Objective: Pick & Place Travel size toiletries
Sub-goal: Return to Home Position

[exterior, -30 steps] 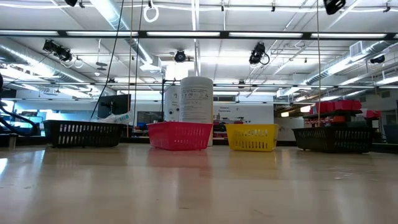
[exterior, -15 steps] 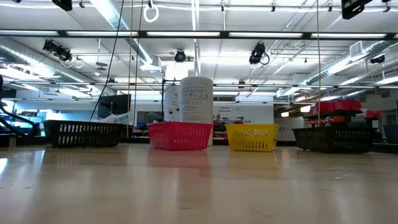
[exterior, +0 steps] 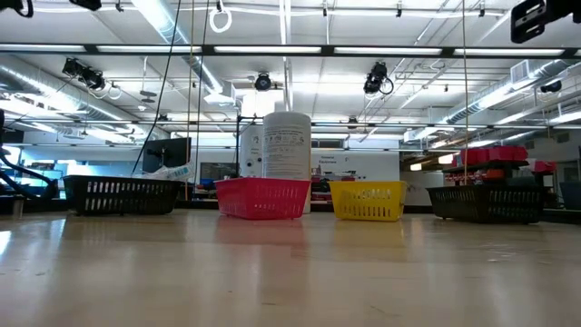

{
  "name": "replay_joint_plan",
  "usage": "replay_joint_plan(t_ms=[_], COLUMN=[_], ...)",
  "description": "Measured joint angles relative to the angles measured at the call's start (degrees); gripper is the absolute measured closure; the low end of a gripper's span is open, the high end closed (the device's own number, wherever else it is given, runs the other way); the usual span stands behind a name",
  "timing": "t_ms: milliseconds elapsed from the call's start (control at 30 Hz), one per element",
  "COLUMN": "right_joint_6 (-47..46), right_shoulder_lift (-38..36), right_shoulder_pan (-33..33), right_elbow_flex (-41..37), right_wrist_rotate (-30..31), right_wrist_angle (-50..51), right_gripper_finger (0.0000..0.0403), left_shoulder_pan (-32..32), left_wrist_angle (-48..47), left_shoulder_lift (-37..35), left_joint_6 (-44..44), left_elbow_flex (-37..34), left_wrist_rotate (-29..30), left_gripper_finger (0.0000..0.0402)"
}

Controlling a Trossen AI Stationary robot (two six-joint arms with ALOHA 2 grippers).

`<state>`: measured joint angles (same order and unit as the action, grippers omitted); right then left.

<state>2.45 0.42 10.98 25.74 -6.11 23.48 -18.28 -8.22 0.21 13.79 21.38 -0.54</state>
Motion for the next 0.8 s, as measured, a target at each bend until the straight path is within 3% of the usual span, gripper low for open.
replay_joint_plan(t_ms=[433, 800], right_joint_6=[-1.21, -1.57], right_shoulder_lift=[-0.24, -0.26], right_shoulder_pan=[0.00, 0.00], right_elbow_flex=[-9.09, -19.02], right_wrist_rotate=[-0.07, -0.07], right_wrist_angle=[-10.04, -21.70], right_gripper_finger=[0.0401, 0.0401], left_shoulder_pan=[-0.01, 0.00], left_wrist_angle=[12.39, 12.15], left_shoulder_lift=[-0.01, -0.01], left_joint_6=[-2.49, -4.49], left_elbow_flex=[-12.84, -14.22], left_wrist_rotate=[1.11, 1.43], left_gripper_finger=[0.0389, 0.0389])
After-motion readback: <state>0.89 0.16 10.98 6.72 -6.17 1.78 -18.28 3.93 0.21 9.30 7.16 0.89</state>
